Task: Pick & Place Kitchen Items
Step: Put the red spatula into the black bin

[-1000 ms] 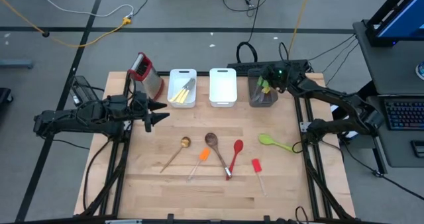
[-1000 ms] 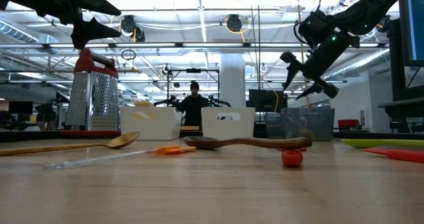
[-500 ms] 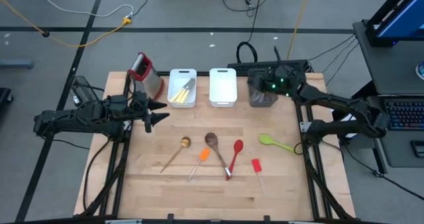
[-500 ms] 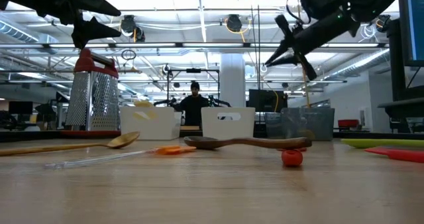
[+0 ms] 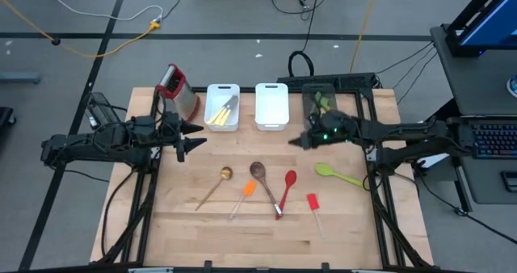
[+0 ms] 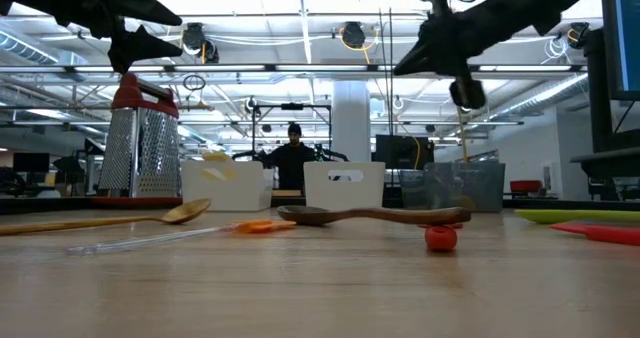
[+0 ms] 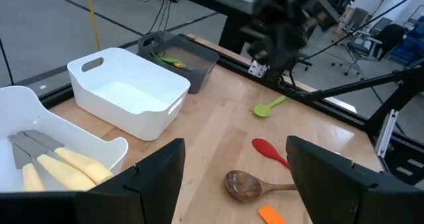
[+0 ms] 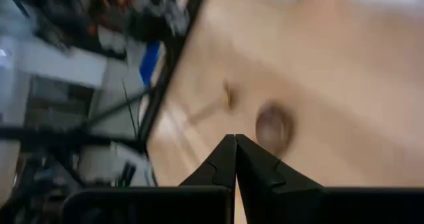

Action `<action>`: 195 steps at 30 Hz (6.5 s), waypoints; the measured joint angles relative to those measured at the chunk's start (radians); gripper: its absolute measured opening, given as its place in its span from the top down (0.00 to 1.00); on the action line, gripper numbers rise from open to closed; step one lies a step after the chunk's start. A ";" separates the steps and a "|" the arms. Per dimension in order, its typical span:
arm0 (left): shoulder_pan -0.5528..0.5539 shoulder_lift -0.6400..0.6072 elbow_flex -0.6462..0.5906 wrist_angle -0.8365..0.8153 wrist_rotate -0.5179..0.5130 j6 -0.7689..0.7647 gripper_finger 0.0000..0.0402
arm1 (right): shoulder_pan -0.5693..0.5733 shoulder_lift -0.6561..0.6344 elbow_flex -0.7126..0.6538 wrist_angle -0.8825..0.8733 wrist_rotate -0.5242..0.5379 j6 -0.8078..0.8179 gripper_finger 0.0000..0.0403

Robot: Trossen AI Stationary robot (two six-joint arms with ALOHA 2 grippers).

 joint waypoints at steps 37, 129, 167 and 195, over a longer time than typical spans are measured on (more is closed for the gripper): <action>0.000 0.000 0.000 0.000 0.000 -0.015 0.33 | 0.599 0.086 0.000 -0.476 0.204 0.519 1.00; 0.000 0.000 0.000 0.001 0.000 -0.066 0.33 | 0.640 0.455 0.359 -0.835 0.238 0.553 0.30; 0.003 0.000 0.000 0.006 -0.027 -0.039 0.33 | 0.588 0.453 0.009 -0.316 0.142 0.696 0.37; 0.005 0.000 0.000 0.009 -0.035 -0.044 0.33 | 0.561 0.274 0.004 -0.334 0.347 0.482 0.56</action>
